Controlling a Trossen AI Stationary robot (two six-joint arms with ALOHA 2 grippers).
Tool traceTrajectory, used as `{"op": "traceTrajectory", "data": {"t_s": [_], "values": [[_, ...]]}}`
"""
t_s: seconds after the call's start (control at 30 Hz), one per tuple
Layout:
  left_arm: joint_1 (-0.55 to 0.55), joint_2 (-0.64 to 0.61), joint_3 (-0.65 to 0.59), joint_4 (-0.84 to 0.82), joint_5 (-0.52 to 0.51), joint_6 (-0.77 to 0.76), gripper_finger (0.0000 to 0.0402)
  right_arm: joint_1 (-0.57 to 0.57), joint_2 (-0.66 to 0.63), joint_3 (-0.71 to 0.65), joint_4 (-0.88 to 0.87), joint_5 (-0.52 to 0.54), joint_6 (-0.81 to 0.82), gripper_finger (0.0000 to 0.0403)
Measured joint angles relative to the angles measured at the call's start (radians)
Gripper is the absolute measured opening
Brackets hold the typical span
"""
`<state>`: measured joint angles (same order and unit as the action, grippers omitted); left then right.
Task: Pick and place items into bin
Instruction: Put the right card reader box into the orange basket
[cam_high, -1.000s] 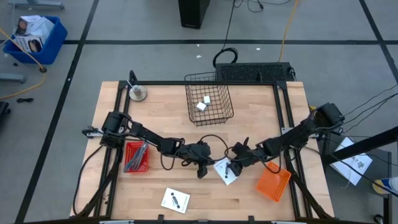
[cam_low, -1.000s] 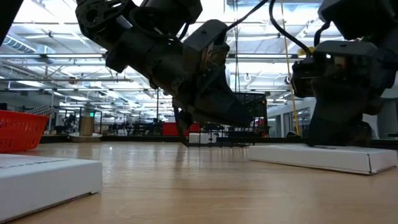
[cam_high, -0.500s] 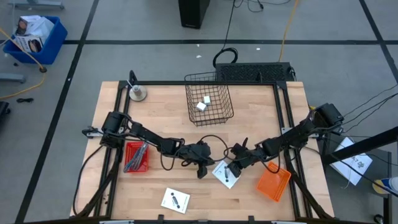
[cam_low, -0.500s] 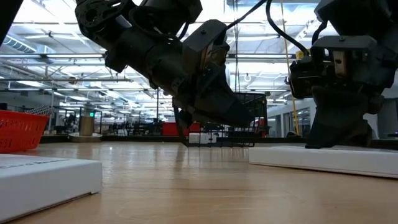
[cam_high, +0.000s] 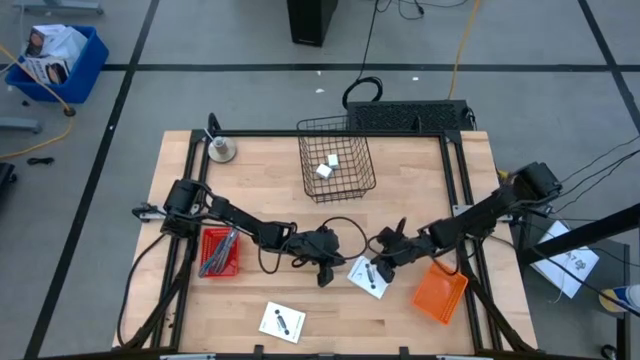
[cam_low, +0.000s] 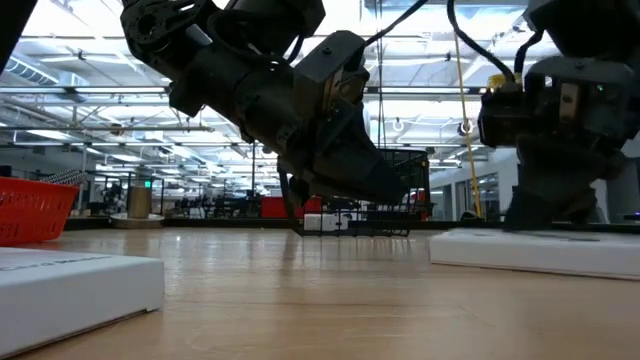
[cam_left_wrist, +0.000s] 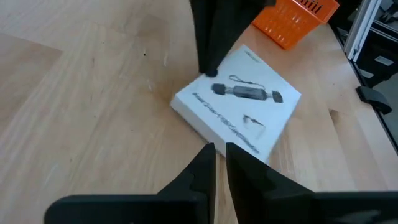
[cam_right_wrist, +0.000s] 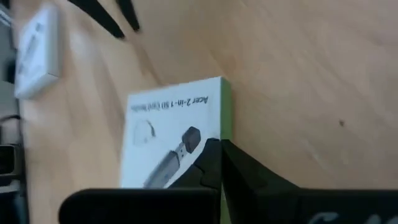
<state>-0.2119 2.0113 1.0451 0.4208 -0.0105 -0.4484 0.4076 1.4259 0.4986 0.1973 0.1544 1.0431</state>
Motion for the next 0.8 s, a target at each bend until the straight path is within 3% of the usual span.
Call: {"op": "traceTrajectory", "data": {"t_s": [0.37,0.5,0.7,0.8], "values": [[0.0,0.0,0.0,0.001,0.006,-0.002,0.0042,0.006,-0.207,0.004,-0.068,0.056,-0.054,0.0001],[0.0,0.0,0.0,0.008,0.093,-0.025,0.0042,0.027,-0.223,0.004,-0.044,0.054,-0.061,0.0001],[-0.014,0.0,0.0,0.019,0.01,-0.021,0.0017,0.086,-0.189,0.005,-0.034,0.075,0.014,0.0001],[-0.011,0.0,0.0,0.029,0.079,0.009,0.0004,0.109,-0.156,0.005,0.0,0.081,0.018,0.0]]}}
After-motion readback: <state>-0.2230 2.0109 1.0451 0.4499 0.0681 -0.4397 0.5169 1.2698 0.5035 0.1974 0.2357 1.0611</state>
